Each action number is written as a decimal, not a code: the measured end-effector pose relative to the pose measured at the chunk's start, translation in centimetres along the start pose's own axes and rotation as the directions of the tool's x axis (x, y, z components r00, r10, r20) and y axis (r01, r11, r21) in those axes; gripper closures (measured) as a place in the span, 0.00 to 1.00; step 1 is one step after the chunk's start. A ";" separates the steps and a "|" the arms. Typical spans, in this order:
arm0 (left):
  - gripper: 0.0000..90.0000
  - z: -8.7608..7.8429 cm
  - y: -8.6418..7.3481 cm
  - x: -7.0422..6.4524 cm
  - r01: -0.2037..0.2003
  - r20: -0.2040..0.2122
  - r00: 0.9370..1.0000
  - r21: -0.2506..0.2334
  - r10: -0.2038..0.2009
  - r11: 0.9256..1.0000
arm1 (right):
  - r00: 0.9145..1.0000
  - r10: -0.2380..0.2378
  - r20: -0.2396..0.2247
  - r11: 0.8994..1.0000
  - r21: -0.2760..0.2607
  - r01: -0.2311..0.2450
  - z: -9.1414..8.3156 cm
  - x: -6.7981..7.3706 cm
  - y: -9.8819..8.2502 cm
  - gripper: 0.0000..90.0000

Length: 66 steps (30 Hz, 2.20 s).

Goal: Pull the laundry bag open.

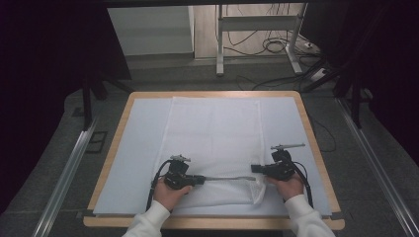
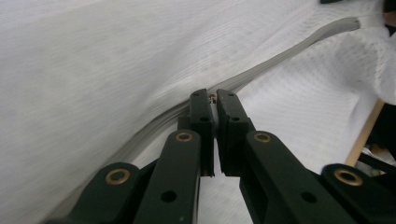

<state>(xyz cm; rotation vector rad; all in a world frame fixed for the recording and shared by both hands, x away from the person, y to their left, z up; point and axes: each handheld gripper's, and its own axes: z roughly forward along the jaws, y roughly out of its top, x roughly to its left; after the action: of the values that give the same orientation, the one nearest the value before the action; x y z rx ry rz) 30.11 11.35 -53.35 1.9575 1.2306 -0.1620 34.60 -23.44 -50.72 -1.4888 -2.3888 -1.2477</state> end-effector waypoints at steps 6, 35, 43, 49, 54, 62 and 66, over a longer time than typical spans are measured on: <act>0.96 -0.3 -0.1 0.3 0.009 0.005 1.000 -0.002 -0.009 1.000 | 1.000 0.005 -0.004 1.000 -0.009 -0.005 -0.3 -0.2 0.0 0.98; 0.96 -2.3 -1.1 1.7 0.026 -0.016 1.000 -0.003 -0.026 1.000 | 1.000 0.000 -0.014 1.000 -0.012 0.000 -0.4 0.0 -0.1 0.98; 0.96 -3.1 -1.4 2.0 0.015 -0.032 0.999 -0.004 -0.016 1.000 | 1.000 -0.001 -0.016 1.000 -0.005 0.000 -0.2 0.2 -0.1 0.98; 0.96 -3.9 -1.6 2.4 0.013 -0.052 0.999 -0.007 -0.013 1.000 | 1.000 -0.008 -0.010 1.000 -0.002 0.008 -0.2 0.2 -0.2 0.98; 0.96 -4.3 -1.8 2.9 0.025 -0.051 0.998 -0.014 -0.026 1.000 | 1.000 -0.005 -0.011 1.000 0.001 0.005 -0.1 0.2 -0.2 0.98; 0.96 -5.0 -2.1 3.3 0.031 -0.058 0.998 -0.020 -0.032 0.999 | 1.000 -0.003 -0.008 1.000 0.001 0.003 0.0 0.1 -0.2 0.98; 0.96 -5.3 -2.2 3.5 0.033 -0.060 0.998 -0.021 -0.034 0.999 | 1.000 -0.004 -0.007 1.000 -0.001 0.004 -0.1 0.1 -0.3 0.98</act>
<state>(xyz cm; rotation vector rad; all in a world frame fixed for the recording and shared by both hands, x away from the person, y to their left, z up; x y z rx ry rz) 28.59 17.84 -52.76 1.9378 1.3003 -0.1076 34.30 -23.44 -50.77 -1.4784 -2.3885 -1.2523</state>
